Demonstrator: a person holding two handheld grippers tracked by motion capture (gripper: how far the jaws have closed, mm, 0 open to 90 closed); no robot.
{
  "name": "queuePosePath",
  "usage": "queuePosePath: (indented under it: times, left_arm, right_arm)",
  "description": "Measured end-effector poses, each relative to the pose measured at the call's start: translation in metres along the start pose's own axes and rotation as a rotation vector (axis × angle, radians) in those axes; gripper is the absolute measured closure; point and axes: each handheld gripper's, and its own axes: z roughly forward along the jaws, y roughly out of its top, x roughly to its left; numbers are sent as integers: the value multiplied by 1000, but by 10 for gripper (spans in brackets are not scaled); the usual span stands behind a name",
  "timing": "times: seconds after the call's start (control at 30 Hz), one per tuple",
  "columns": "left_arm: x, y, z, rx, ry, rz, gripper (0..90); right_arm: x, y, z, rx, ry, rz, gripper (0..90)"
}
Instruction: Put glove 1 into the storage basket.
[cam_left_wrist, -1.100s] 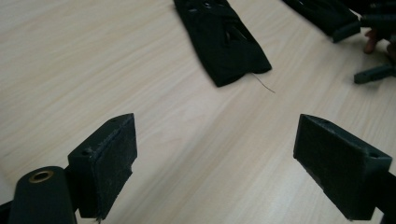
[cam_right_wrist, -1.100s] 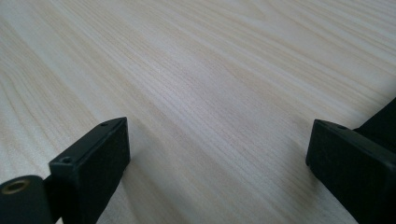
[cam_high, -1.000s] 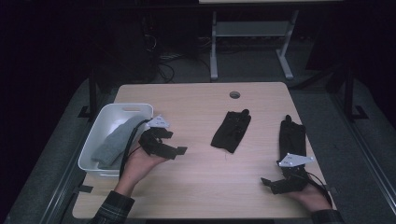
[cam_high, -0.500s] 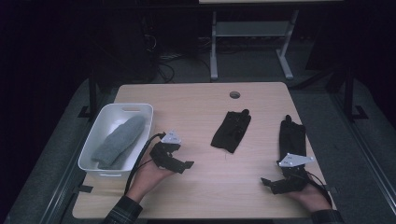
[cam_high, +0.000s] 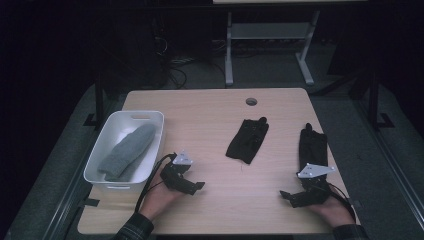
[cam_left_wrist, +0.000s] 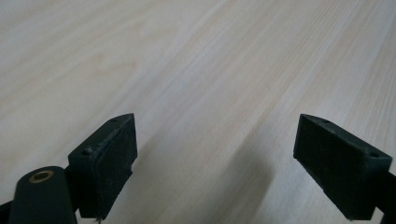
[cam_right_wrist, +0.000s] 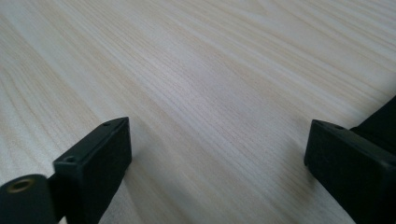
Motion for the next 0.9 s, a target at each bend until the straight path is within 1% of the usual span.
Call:
queuePosePath:
  times: [0.03,0.07,0.1,0.13,0.17,0.2,0.23,0.27,0.3,0.33,0.37,0.4,0.47,0.5,0.53,0.57,0.6,0.63,0.67,0.7,0.77,0.83,0.87,0.9]
  left_arm:
    - [-1,-2,1,11,-2,5,126]
    - [-2,-4,2,8,5,8,122]
    - [-2,-5,1,10,7,17,122]
    - [-2,-5,1,5,-1,13,122]
    - [-1,-6,1,4,2,26,121]
    - [-2,-8,1,-13,8,28,120]
    - [-3,-10,2,-23,21,49,121]
    - [-4,-11,3,-29,36,79,119]
    - [-4,-12,4,-35,37,98,119]
    - [-3,-14,4,-52,37,97,119]
    - [-3,-15,5,-68,32,97,119]
    - [-2,-17,5,-90,25,109,119]
    - [0,-18,5,-95,19,112,120]
    - [-1,-18,5,-93,19,111,120]
    - [0,-18,4,-90,20,114,119]
    - [0,-18,4,-90,20,113,119]
    - [-1,-18,5,-103,19,100,120]
    - [-1,-18,5,-103,19,100,120]
    - [0,-18,5,-96,22,113,120]
    - [0,-18,5,-96,23,116,120]
    - [0,-18,5,-96,22,114,120]
    - [-1,-18,5,-96,22,113,120]
    - [-1,-18,5,-97,23,112,119]
    - [-1,-18,5,-98,23,111,120]
  right_arm:
    - [0,1,-1,-2,1,-3,124]
    - [0,2,-3,-2,-3,0,147]
    - [0,2,-3,-2,-3,0,147]
    - [0,3,-5,-8,-1,0,156]
    - [0,4,-7,-14,2,9,175]
    - [-1,6,-10,-27,3,18,220]
    - [0,8,-12,-36,7,25,247]
    - [-1,9,-13,-41,5,23,290]
    - [-2,10,-15,-44,5,30,340]
    - [-2,12,-16,-48,4,30,395]
    - [-2,12,-16,-48,4,30,395]
    - [-3,14,-17,-53,2,31,457]
    - [-6,18,-20,-60,4,38,612]
    - [-10,22,-23,-61,0,37,749]
    - [-13,24,-23,-64,-4,40,804]
    - [-13,24,-23,-64,-4,40,804]
    - [-18,28,-25,-66,-13,48,900]
    - [-22,30,-25,-73,-19,50,900]
    - [-25,32,-26,-77,-23,59,900]
    - [-28,34,-26,-82,-26,60,900]
    - [-30,35,-26,-80,-30,62,900]
    - [-36,36,-26,-85,-44,65,900]
    - [-40,36,-26,-82,-50,64,900]
    - [-47,37,-26,-81,-68,71,900]
